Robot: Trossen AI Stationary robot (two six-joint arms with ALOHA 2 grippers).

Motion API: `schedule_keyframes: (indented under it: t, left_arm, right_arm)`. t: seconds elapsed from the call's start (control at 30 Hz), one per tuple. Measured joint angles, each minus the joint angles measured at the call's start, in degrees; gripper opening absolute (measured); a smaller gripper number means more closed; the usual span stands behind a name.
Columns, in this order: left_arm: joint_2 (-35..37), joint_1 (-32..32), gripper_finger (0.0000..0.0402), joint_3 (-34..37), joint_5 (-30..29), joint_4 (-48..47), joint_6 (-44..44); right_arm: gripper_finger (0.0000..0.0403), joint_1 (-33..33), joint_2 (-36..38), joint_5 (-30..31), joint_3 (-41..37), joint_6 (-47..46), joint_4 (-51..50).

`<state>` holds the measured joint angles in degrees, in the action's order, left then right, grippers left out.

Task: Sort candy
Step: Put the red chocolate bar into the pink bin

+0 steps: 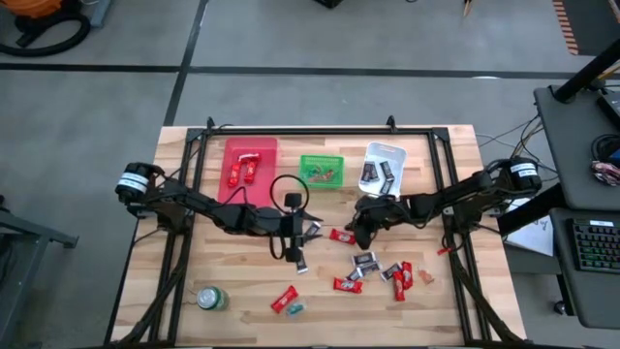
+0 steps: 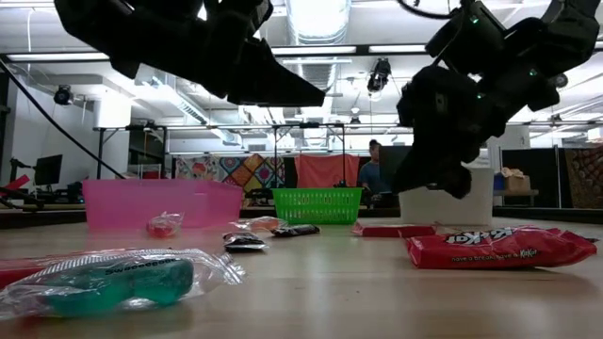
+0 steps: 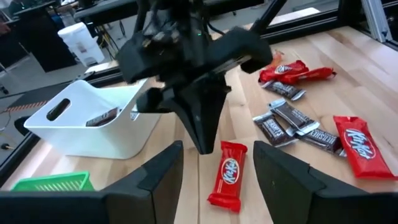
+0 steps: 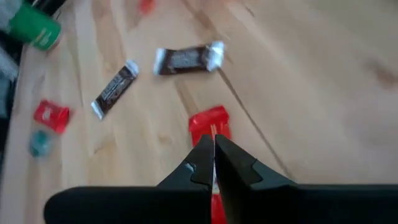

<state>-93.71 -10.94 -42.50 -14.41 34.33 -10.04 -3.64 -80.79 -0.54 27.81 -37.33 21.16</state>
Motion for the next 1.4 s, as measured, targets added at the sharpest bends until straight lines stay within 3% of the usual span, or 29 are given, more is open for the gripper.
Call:
schedule_keyframes:
  t: [0.2,0.4,0.9,1.23,1.4]
  left_arm:
    - [0.0,0.0,0.0171,0.2,0.0,0.5,0.0]
    - [-1.7,0.1,0.0147,0.2,0.0,2.1,0.2]
    - [-20.6,2.8,0.0008,-10.2,1.3,4.1,-1.3]
    - [-22.2,3.6,0.0001,-10.7,3.2,1.2,2.4]
    - [-23.6,3.9,0.0001,-10.6,3.4,0.3,4.4]
  right_arm:
    - [0.0009,-4.0,0.0,8.1,0.0,14.4,0.6]
    - [0.0009,-8.2,0.1,11.1,-0.5,15.8,-1.6]
    - [0.0009,-10.8,0.1,8.8,2.1,-1.2,-21.5]
    - [0.0016,-9.9,0.1,6.0,3.9,-20.7,-23.6]
    - [0.0067,-10.0,0.1,5.0,3.9,-25.9,-23.1]
